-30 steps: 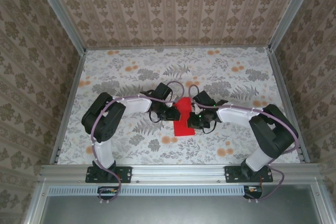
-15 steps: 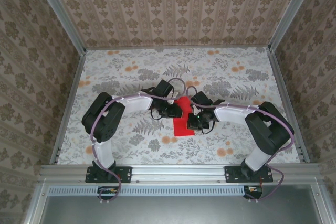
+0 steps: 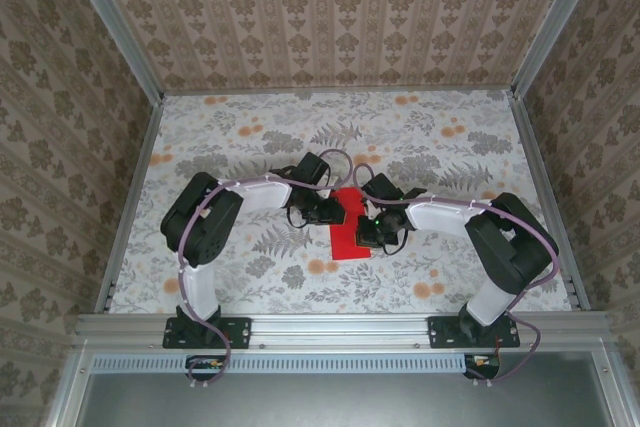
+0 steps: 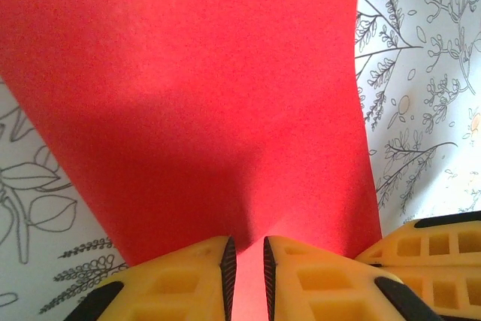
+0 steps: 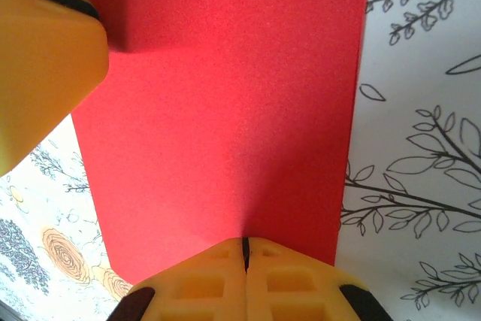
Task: Fold a paper plane with a square sheet of paper (fold left side to right side)
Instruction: First fold the square sheet of paper in half at the center of the table.
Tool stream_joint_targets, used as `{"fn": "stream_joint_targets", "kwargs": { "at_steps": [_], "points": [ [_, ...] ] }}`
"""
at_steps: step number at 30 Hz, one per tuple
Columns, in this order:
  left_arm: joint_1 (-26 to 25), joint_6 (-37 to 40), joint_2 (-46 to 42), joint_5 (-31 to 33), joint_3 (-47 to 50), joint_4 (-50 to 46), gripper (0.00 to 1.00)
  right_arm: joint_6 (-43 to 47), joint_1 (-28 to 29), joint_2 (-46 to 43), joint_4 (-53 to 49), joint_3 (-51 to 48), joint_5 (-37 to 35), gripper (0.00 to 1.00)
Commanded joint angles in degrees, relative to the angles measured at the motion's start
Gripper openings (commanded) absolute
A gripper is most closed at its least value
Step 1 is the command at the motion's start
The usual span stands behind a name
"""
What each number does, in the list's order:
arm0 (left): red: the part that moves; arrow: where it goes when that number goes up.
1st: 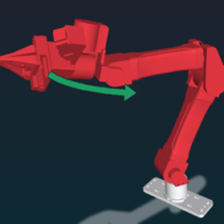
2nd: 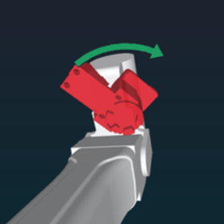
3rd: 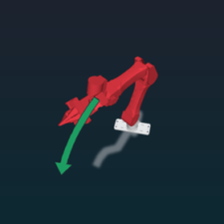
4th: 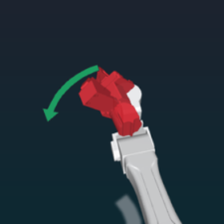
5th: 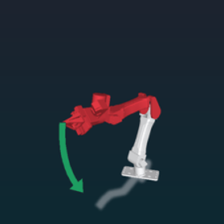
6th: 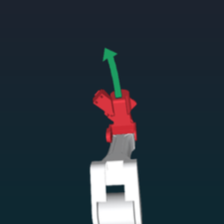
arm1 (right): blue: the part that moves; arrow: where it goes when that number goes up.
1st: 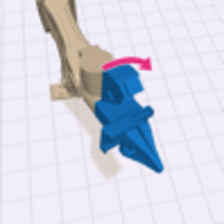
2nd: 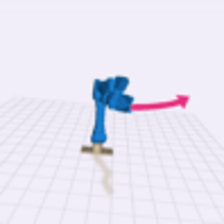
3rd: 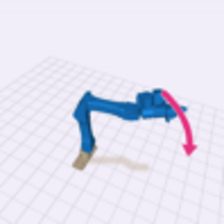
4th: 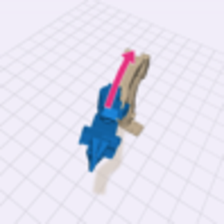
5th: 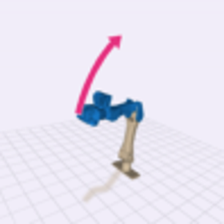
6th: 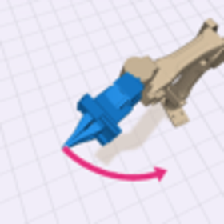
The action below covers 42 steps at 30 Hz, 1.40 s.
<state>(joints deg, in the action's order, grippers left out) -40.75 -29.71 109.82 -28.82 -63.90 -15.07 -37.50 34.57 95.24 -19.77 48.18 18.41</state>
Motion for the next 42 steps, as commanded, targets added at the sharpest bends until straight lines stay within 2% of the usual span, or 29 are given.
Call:
{"fn": "stream_joint_targets", "kwargs": {
  "at_steps": [1, 17, 29, 42],
  "points": [
    [0.91, 1.84, 2.04, 2.95, -0.86, -0.43, 0.21, 1.27, 0.24, 2.48, -6.33, -0.64, -5.73, 0.06],
    [4.74, 2.36, 4.72, 5.70, -4.64, -0.90, 0.21, 2.56, 0.15, 2.80, -6.77, -1.16, -6.40, 0.06],
    [7.96, 3.08, 10.08, 6.58, -12.96, -2.76, 0.21, 2.58, 0.06, 2.81, -6.43, -1.87, -6.29, 0.06],
    [9.64, 2.28, 15.04, 4.75, -21.21, -3.37, 0.23, 2.77, 0.11, 2.78, -6.42, -2.30, -6.21, 0.06]
  ]
}}
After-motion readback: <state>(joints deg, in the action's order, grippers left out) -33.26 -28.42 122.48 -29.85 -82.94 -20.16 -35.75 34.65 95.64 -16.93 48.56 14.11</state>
